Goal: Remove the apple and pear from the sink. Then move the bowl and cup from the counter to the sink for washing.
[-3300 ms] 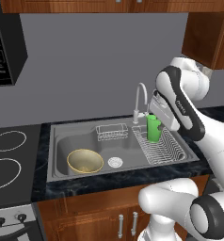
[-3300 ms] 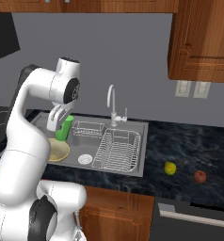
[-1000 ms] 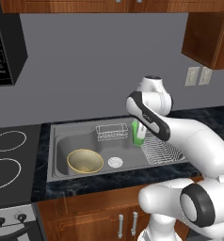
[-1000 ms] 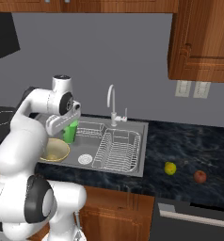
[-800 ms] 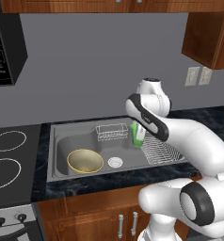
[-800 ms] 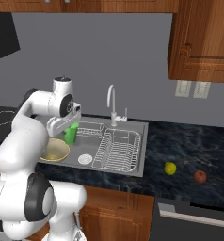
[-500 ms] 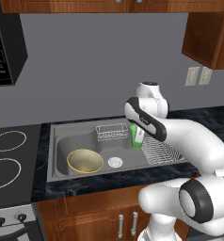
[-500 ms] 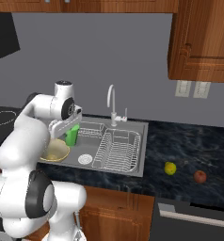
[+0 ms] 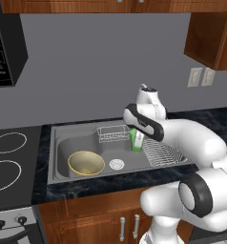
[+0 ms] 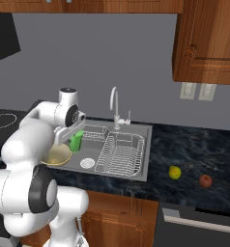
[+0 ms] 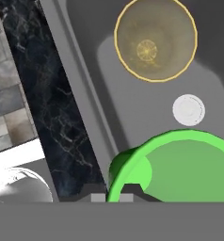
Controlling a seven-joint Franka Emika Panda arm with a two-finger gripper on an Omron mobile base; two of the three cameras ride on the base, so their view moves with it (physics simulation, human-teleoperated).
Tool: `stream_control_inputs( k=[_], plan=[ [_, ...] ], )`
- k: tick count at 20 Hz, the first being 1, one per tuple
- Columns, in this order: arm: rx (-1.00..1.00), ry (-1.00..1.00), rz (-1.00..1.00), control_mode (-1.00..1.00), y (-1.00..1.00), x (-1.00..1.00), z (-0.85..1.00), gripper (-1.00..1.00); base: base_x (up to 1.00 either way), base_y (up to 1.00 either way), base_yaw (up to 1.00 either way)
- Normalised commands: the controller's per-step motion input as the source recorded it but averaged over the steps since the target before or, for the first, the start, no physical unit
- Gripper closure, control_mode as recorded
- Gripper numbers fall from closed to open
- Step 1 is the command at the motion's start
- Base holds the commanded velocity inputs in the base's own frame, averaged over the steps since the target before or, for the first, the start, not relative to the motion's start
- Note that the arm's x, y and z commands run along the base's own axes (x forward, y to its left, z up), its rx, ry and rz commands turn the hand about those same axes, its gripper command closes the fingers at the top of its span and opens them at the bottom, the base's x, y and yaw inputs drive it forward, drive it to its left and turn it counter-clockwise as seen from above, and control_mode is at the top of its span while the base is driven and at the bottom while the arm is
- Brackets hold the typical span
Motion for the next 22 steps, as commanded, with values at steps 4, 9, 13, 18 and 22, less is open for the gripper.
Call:
stream_control_inputs(
  k=[4, 9, 13, 18, 22],
  plan=[
    [-0.01, 0.00, 0.00, -1.00, 0.06, 0.16, -0.22, 1.00, 0.00, 0.00, 0.00],
    [-0.02, 0.00, 0.00, -1.00, 0.02, 0.16, -0.20, 1.00, 0.00, 0.00, 0.00],
    [-0.03, 0.00, 0.00, -1.00, 0.01, 0.13, -0.21, 1.00, 0.00, 0.00, 0.00],
    [-0.02, 0.00, 0.00, -1.00, 0.00, 0.10, -0.21, 1.00, 0.00, 0.00, 0.00],
    [-0.01, 0.00, 0.00, -1.00, 0.00, 0.07, -0.19, 1.00, 0.00, 0.00, 0.00]
  ],
)
